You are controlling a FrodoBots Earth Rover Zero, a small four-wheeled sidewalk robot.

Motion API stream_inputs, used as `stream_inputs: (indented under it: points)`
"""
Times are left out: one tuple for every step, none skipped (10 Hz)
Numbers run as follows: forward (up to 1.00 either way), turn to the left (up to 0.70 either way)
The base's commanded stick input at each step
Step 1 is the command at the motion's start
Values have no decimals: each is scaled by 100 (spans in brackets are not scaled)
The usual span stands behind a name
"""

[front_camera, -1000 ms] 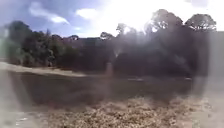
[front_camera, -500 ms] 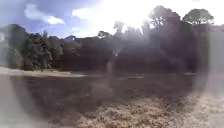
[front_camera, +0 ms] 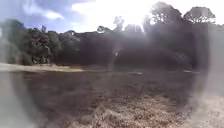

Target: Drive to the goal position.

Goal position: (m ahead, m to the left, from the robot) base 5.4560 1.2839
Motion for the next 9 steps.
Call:
stream_inputs:
  points:
    - [70, 35]
    - [70, 35]
    - [70, 35]
    - [70, 35]
    - [70, 35]
    - [70, 35]
    - [70, 35]
    - [70, 35]
    - [70, 35]
